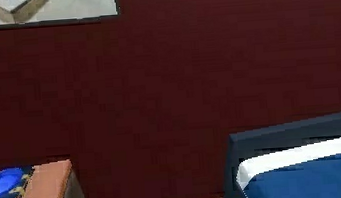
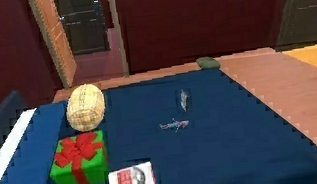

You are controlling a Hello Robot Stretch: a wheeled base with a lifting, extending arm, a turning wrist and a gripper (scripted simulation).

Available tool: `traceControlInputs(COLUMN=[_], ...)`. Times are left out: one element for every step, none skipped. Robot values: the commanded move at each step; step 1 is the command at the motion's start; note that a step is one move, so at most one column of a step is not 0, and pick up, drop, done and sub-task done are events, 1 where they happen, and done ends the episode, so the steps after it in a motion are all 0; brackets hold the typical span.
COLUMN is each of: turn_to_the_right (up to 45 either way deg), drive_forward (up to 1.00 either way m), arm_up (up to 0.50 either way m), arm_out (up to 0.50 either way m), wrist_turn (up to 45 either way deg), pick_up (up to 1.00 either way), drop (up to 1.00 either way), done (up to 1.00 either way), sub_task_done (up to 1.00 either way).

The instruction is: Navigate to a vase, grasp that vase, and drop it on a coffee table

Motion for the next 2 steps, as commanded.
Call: traceControlInputs(turn_to_the_right=[0.0, -45.0], drive_forward=[0.35, 0.00], arm_up=[0.00, 0.00], arm_out=[0.00, 0.00], wrist_turn=[0.0, 0.0], pick_up=[0.00, 0.00], drop=[0.00, 0.00], done=[0.00, 0.00], sub_task_done=[0.00, 0.00])
